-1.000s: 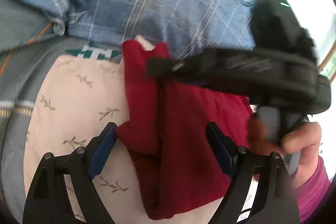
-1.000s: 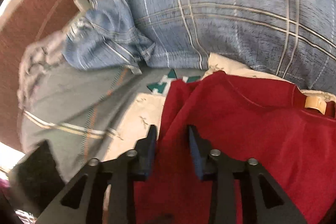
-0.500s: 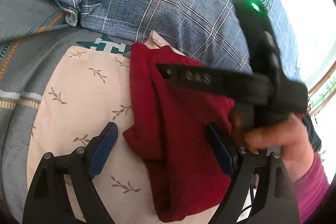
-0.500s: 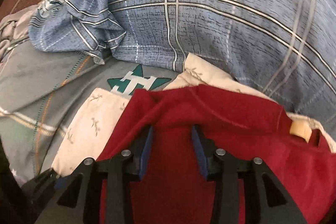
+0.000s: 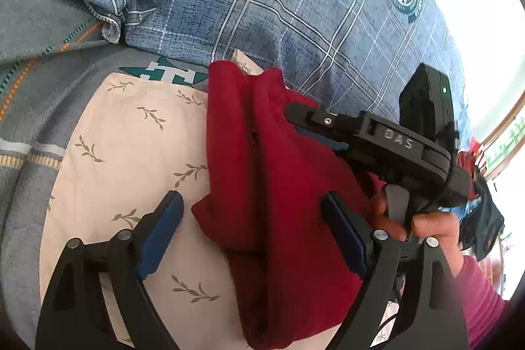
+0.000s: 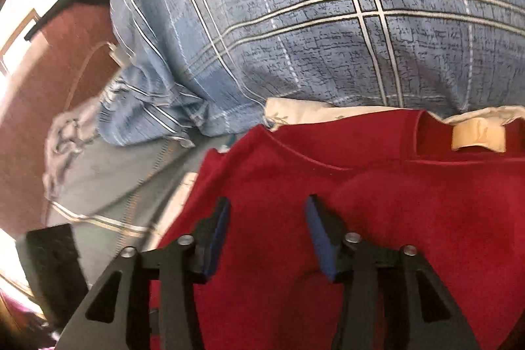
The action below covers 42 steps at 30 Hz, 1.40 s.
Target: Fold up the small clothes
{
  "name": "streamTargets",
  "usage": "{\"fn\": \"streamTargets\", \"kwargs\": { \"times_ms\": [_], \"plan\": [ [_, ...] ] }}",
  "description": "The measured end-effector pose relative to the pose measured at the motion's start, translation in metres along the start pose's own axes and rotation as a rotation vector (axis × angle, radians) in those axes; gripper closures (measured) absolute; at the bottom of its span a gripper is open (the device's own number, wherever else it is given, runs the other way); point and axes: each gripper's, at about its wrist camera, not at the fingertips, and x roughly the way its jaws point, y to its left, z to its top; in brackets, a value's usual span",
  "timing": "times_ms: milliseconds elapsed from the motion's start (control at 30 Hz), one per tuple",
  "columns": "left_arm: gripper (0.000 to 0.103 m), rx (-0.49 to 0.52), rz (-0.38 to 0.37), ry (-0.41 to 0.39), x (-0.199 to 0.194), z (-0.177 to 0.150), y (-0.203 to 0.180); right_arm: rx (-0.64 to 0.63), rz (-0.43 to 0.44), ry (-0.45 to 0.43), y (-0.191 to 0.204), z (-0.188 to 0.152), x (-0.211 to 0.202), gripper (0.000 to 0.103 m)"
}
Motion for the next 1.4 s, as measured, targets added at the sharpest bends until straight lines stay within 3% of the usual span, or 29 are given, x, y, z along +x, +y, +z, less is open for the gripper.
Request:
{"fn": "streamTargets", "kwargs": {
  "times_ms": [167,267,400,500,767,967,1100,1200,1267,1400],
  "plan": [
    [0.016,-0.016,-0.021,-0.002,-0.003,0.000,0.004,-0.140,-0.041,0.034,0.029,-0.005,0.016,0.020],
    [0.016,-0.014,-0.019,-0.001,-0.003,0.000,0.003,-0.211,-0.092,0.048,0.042,-0.011,0.022,0.017],
    [0.016,-0.021,-0.028,-0.002,-0.002,0.001,0.004,-0.195,-0.055,0.047,0.038,-0.010,0.030,0.013],
    [0.015,-0.028,-0.035,-0.005,-0.003,0.001,0.006,-0.172,-0.019,0.040,0.034,-0.009,0.030,0.012],
    [0.014,-0.028,-0.034,-0.009,-0.002,0.000,0.005,-0.180,-0.025,0.038,0.035,-0.010,0.028,0.012],
    [0.014,-0.016,-0.021,-0.012,-0.001,-0.001,0.003,-0.191,0.003,0.080,0.038,-0.006,0.033,0.001],
    [0.013,-0.014,-0.021,-0.014,0.001,-0.001,0.003,-0.218,-0.067,0.143,0.048,-0.001,0.040,0.003],
    [0.012,-0.001,-0.008,-0.015,0.003,-0.002,0.000,-0.171,-0.191,0.119,0.059,0.005,0.036,0.006],
    [0.009,0.021,0.004,-0.011,0.005,-0.002,-0.003,-0.120,-0.208,0.106,0.065,0.009,0.030,0.008],
    [0.008,0.028,0.003,-0.009,0.005,-0.002,-0.003,-0.098,-0.223,0.190,0.079,0.015,0.034,0.011]
  ]
}}
